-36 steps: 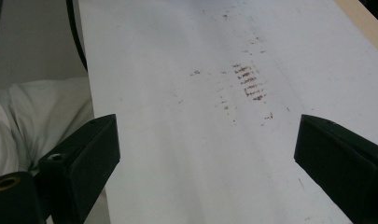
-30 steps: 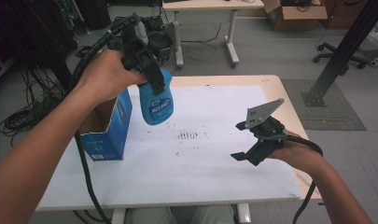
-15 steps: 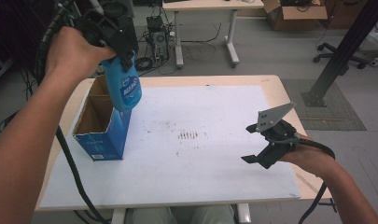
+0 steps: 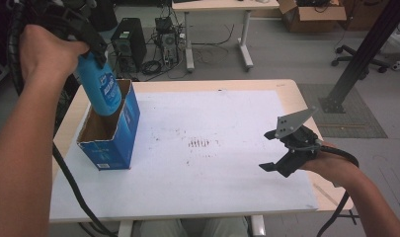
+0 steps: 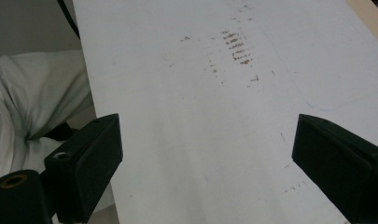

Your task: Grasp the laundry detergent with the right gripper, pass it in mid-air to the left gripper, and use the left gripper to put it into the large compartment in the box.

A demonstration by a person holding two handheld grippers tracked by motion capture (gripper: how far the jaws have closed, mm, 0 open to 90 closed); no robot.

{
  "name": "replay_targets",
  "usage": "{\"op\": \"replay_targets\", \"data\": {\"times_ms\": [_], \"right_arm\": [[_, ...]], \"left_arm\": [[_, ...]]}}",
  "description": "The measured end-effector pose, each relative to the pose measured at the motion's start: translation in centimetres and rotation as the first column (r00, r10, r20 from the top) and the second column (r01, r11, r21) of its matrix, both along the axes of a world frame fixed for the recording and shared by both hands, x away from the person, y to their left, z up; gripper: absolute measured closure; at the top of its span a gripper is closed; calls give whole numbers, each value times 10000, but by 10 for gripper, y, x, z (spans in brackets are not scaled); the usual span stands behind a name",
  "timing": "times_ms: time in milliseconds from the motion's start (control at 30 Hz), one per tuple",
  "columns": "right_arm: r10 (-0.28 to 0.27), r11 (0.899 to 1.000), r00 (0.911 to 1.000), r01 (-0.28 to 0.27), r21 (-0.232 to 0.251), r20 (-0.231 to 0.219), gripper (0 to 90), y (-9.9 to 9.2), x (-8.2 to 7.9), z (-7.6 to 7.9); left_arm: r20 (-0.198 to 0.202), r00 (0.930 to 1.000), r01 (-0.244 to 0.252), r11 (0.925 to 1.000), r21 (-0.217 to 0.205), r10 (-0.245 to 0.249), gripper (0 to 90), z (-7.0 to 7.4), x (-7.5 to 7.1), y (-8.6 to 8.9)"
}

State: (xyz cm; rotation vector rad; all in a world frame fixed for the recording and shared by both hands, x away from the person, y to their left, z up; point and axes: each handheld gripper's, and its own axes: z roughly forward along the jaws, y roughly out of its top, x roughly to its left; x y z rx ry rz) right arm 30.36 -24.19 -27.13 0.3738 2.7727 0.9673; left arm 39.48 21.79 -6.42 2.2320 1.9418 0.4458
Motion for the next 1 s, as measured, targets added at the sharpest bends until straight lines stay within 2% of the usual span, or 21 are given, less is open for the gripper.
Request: {"op": "replay_targets", "data": {"times_ms": [233, 333, 567, 833, 1000], "right_arm": [[-118, 9994, 9999, 117, -335, -25, 80, -2, 3, -1], [-147, 9993, 9999, 147, -353, -9, 80, -4, 3, -2], [-213, 9988, 9998, 212, -439, -15, 80, -4, 5, -4], [-317, 9985, 9995, 316, -443, 1, 81, -7, 6, -5], [-320, 9983, 9995, 317, -481, -56, 84, -7, 6, -5]], "left_arm": [[-144, 9991, -392, 9992, -108, 391, 381, -18, 2, 15], [-158, 9978, -641, 9979, -94, 639, 381, -26, 2, 22], [-165, 9960, -878, 9961, -61, 877, 381, -39, 5, 28], [-258, 9956, -908, 9958, -84, 905, 381, -58, 7, 32], [-335, 9959, -848, 9964, -67, 846, 381, -79, 10, 33]]}}
